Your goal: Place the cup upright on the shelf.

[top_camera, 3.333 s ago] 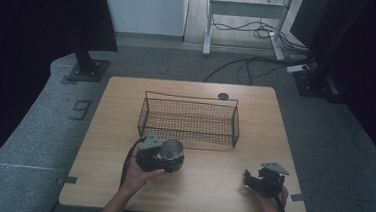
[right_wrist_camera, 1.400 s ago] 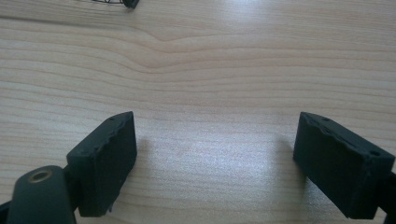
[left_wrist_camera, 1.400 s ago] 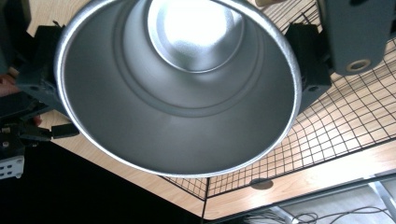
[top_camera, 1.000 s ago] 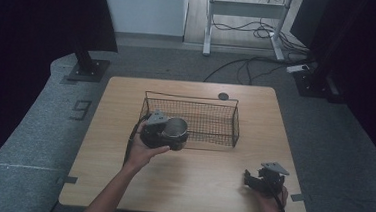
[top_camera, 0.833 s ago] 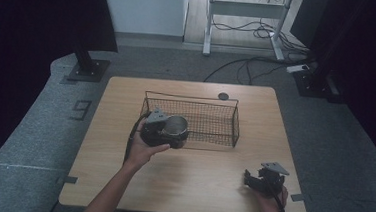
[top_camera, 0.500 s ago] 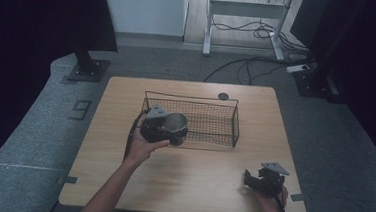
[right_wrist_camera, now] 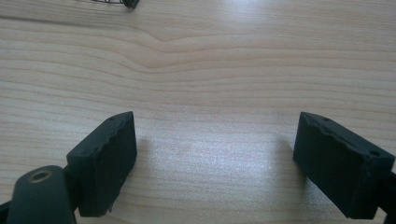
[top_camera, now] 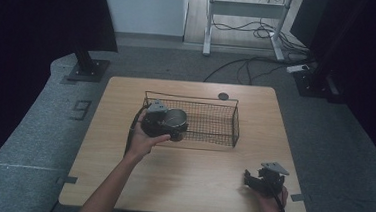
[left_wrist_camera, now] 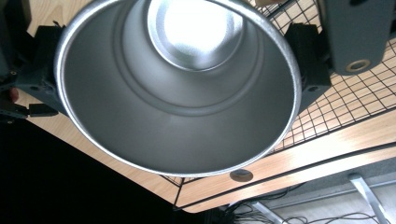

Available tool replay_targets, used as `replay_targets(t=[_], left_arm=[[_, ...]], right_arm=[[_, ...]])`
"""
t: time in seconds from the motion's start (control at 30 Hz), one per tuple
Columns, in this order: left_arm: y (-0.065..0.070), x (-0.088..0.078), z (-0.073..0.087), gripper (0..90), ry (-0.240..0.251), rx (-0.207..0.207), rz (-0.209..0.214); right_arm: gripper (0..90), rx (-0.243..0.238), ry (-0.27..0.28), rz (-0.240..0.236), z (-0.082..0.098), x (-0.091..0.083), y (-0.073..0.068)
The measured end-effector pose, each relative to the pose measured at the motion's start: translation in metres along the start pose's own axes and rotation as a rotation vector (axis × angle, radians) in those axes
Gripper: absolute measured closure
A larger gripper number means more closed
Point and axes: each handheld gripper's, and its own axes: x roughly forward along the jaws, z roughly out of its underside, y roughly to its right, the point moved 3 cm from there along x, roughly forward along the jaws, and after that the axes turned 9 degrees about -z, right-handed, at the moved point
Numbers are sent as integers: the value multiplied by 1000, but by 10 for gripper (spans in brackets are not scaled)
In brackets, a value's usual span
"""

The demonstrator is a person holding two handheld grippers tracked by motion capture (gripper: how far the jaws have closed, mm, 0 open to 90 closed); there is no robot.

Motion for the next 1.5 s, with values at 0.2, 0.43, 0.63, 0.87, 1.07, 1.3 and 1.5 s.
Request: replay_targets(t=[0.2, 0.43, 0.63, 0.87, 1.07, 1.3, 1.5], left_arm=[[-5, 2, -3, 160, 3, -7, -4], [-9, 5, -7, 160, 1, -10, -7], [-11, 7, -13, 160, 6, -5, -14], [-15, 12, -17, 161, 0, -8, -14], [-18, 16, -22, 161, -3, -10, -22], [-22, 21, -25, 161, -10, -15, -23], [-22, 25, -29, 161, -11, -5, -31]], right_arm=[[132, -1, -1, 0, 0, 0, 0], [131, -2, -1, 0, 0, 0, 0], [132, -2, 0, 0, 0, 0, 0], [132, -1, 0, 0, 0, 0, 0], [132, -1, 0, -1, 0, 0, 0], [132, -1, 0, 0, 0, 0, 0], [132, -1, 0, -1, 0, 0, 0]])
